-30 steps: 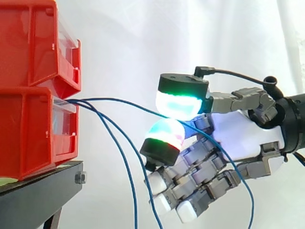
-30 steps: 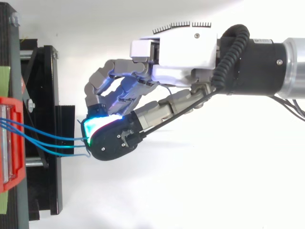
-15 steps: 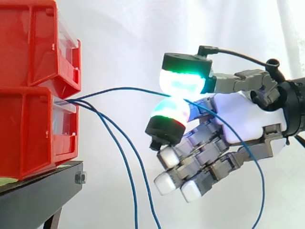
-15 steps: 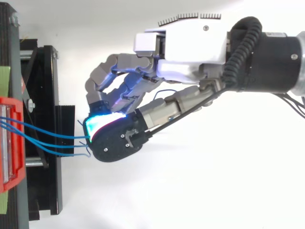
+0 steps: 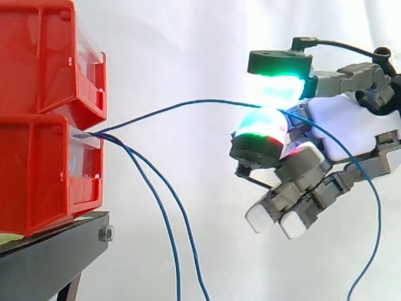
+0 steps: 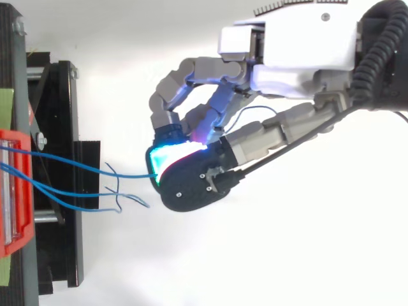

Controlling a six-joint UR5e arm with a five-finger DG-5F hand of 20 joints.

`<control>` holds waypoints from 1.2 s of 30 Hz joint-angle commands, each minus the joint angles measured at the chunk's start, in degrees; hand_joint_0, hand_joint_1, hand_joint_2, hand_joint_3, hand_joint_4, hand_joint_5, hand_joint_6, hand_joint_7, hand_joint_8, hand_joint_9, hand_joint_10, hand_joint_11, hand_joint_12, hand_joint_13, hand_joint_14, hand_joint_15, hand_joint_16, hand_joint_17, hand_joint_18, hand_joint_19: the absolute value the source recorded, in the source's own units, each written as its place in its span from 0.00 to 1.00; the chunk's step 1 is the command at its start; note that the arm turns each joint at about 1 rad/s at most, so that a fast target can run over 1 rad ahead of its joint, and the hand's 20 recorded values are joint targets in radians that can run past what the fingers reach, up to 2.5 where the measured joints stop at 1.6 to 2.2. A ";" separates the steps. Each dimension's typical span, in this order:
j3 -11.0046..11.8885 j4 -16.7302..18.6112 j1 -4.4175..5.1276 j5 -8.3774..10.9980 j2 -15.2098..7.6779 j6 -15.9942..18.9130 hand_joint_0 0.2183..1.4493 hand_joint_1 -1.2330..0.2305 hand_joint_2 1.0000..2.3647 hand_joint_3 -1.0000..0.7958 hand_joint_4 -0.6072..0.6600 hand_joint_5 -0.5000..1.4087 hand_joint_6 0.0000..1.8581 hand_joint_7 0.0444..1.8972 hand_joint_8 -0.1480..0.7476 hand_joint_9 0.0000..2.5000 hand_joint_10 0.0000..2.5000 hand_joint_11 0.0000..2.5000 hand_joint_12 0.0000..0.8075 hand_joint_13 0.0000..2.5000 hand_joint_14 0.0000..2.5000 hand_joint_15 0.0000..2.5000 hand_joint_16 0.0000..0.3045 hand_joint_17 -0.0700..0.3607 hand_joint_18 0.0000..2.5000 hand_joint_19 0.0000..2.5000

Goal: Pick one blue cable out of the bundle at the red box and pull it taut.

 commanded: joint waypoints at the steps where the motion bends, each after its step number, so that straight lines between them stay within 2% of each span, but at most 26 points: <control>1: -0.03 -1.02 0.02 0.32 0.32 -0.28 0.34 0.29 0.01 0.51 0.51 0.19 0.50 0.57 0.59 0.44 0.00 0.49 0.40 0.25 0.01 0.13 0.18 0.45 0.25 0.13; 14: -0.46 0.21 0.37 1.12 0.23 -0.46 0.34 0.29 0.02 0.50 0.50 0.18 0.50 0.57 0.59 0.43 0.00 0.48 0.40 0.26 0.01 0.13 0.18 0.44 0.25 0.13; 15: -0.82 0.56 0.37 1.20 0.23 -0.55 0.34 0.29 0.01 0.50 0.50 0.18 0.50 0.57 0.59 0.43 0.00 0.48 0.40 0.26 0.01 0.13 0.18 0.45 0.25 0.13; 20: -5.39 1.26 0.37 1.03 0.32 -0.37 0.34 0.29 0.02 0.51 0.50 0.18 0.50 0.57 0.59 0.43 0.00 0.48 0.40 0.26 0.01 0.13 0.18 0.44 0.25 0.13; 23: -8.29 3.55 0.46 0.94 0.23 0.24 0.34 0.29 0.02 0.50 0.50 0.18 0.50 0.57 0.59 0.43 0.00 0.48 0.40 0.25 0.01 0.13 0.18 0.44 0.25 0.13; 27: -8.73 6.62 0.37 0.94 0.23 0.33 0.34 0.29 0.02 0.50 0.50 0.18 0.50 0.58 0.59 0.43 0.00 0.48 0.39 0.25 0.01 0.13 0.18 0.44 0.25 0.13; 36: -8.81 7.24 0.46 1.03 0.23 -0.02 0.34 0.29 0.02 0.50 0.50 0.18 0.50 0.57 0.59 0.43 0.00 0.48 0.39 0.25 0.01 0.13 0.18 0.44 0.25 0.13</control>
